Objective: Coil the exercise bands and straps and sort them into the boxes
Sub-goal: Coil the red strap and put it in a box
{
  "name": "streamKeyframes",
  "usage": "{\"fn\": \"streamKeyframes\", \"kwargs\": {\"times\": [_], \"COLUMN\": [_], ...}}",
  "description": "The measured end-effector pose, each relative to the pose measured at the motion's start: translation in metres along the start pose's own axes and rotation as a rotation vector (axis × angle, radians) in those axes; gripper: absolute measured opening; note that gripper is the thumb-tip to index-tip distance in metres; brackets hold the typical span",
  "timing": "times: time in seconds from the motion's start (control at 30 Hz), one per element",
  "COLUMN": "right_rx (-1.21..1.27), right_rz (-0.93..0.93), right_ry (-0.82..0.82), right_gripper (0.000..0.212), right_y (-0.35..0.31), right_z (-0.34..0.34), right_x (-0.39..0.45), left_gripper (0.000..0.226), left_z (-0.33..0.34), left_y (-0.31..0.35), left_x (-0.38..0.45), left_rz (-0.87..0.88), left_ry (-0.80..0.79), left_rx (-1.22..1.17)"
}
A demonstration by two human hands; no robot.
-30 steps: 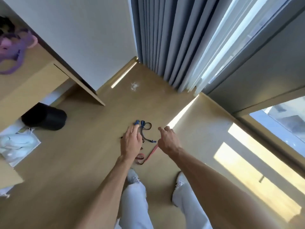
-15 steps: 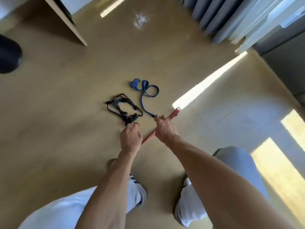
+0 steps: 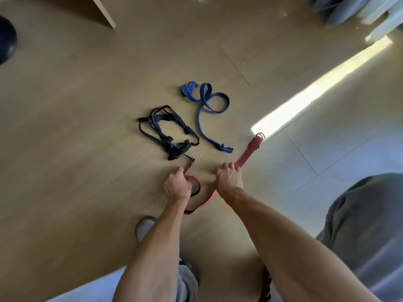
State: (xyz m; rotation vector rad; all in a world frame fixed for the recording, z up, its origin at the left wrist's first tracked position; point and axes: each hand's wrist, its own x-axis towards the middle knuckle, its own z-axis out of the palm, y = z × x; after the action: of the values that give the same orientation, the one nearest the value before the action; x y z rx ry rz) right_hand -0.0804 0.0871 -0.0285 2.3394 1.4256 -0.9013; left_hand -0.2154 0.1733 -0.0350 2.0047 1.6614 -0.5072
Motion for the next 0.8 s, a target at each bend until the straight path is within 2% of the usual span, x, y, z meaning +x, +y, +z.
{"fn": "streamKeyframes", "kwargs": {"times": [0.17, 0.33, 0.4, 0.47, 0.63, 0.7, 0.8], "right_rx": [-0.009, 0.610, 0.770, 0.894, 1.030, 1.074, 1.136], "right_rz": [0.065, 0.487, 0.567, 0.566, 0.552, 0.540, 0.549], "right_ry": [-0.018, 0.089, 0.091, 0.109, 0.107, 0.103, 0.081], "right_gripper": [0.026, 0.014, 0.016, 0.022, 0.021, 0.021, 0.020], "right_y": [0.001, 0.000, 0.001, -0.001, -0.023, -0.031, -0.040], "right_z": [0.000, -0.064, -0.104, -0.148, -0.267, -0.310, -0.353], "right_x": [-0.029, -0.063, -0.077, -0.096, -0.167, -0.199, -0.231], "left_gripper": [0.015, 0.041, 0.043, 0.035, 0.014, 0.018, 0.007], "left_z": [-0.008, -0.057, -0.093, -0.134, -0.257, -0.305, -0.362], "left_y": [0.017, 0.041, 0.050, 0.059, 0.085, 0.094, 0.106], "left_x": [-0.022, -0.051, -0.072, -0.098, -0.175, -0.201, -0.233], "left_rz": [0.030, -0.109, -0.126, -0.138, -0.215, -0.188, -0.148], "left_ry": [-0.008, -0.049, -0.063, -0.064, -0.145, -0.204, -0.270], "left_rx": [-0.255, -0.511, -0.563, -0.593, -0.744, -0.768, -0.848]}}
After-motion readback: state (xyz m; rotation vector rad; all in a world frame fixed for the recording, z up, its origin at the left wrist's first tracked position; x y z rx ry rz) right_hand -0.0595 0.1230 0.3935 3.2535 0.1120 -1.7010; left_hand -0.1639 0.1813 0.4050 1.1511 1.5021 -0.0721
